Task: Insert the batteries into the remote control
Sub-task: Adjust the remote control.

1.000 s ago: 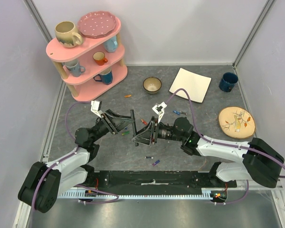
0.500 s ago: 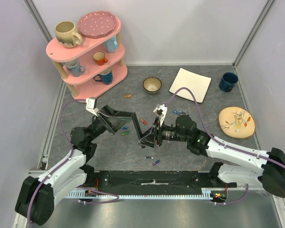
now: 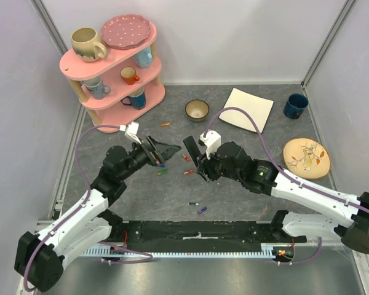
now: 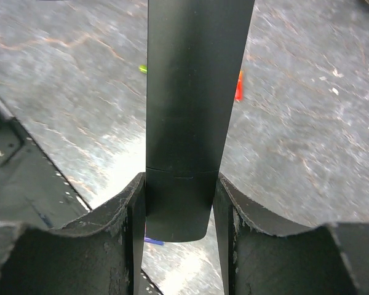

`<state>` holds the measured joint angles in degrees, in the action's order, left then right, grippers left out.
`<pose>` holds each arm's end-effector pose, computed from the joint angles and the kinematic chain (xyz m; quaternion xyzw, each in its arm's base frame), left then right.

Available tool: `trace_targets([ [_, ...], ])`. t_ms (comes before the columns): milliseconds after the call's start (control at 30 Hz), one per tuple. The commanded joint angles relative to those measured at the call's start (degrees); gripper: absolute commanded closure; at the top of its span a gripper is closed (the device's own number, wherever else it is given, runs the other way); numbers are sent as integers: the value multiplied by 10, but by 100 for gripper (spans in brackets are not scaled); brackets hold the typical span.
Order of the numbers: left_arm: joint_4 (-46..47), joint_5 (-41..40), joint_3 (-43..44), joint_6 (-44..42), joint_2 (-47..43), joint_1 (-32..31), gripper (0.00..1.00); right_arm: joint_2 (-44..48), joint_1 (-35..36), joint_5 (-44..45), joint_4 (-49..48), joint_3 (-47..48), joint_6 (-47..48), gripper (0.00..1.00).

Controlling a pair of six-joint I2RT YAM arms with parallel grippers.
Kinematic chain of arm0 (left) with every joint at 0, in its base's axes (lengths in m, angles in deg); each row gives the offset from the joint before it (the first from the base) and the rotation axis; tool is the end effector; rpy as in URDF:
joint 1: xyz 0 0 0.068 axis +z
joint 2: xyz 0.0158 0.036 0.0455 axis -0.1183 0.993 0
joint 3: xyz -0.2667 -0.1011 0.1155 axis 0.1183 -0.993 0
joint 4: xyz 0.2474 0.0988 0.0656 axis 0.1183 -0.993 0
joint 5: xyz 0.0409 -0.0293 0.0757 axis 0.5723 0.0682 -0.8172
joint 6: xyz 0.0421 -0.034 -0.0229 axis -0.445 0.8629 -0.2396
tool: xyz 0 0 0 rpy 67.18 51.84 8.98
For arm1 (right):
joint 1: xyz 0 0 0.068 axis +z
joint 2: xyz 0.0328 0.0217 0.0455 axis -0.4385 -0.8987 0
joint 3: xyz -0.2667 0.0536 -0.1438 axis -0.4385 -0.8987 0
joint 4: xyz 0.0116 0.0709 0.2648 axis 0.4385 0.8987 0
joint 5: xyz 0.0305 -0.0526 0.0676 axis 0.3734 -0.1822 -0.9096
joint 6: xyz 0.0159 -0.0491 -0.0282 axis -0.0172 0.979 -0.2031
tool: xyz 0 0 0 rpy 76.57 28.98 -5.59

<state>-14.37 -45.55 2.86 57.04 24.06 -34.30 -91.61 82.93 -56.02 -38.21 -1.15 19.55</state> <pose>0.1635 -0.1016 0.2991 -0.0405 0.7082 -0.5451 0.4469 0.1393 0.2076 0.3303 -0.2613 0.8252 0.2795 0.4156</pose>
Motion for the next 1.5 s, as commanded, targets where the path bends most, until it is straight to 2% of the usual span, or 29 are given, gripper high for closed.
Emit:
trace_targets([
  [0,-57,-134,22,-52,-15,-68,1,-16,13,88,44,32,19,61],
  [233,-27,-163,50,-55,59,-143,6,-34,25,86,36,41,3,60],
  [533,19,-214,77,-55,141,-204,14,-44,36,79,29,44,-9,60],
  [733,39,-227,89,-62,175,-217,19,-44,40,80,27,41,-12,59],
  [833,52,-227,87,-64,182,-221,29,-42,39,80,27,40,-13,59],
  [1233,69,-229,73,-63,194,-232,50,-39,40,82,27,40,-15,59],
  [1367,68,-230,70,-61,194,-233,50,-36,40,85,28,38,-16,59],
  [1467,67,-230,67,-60,194,-236,47,-34,40,86,27,38,-17,59],
])
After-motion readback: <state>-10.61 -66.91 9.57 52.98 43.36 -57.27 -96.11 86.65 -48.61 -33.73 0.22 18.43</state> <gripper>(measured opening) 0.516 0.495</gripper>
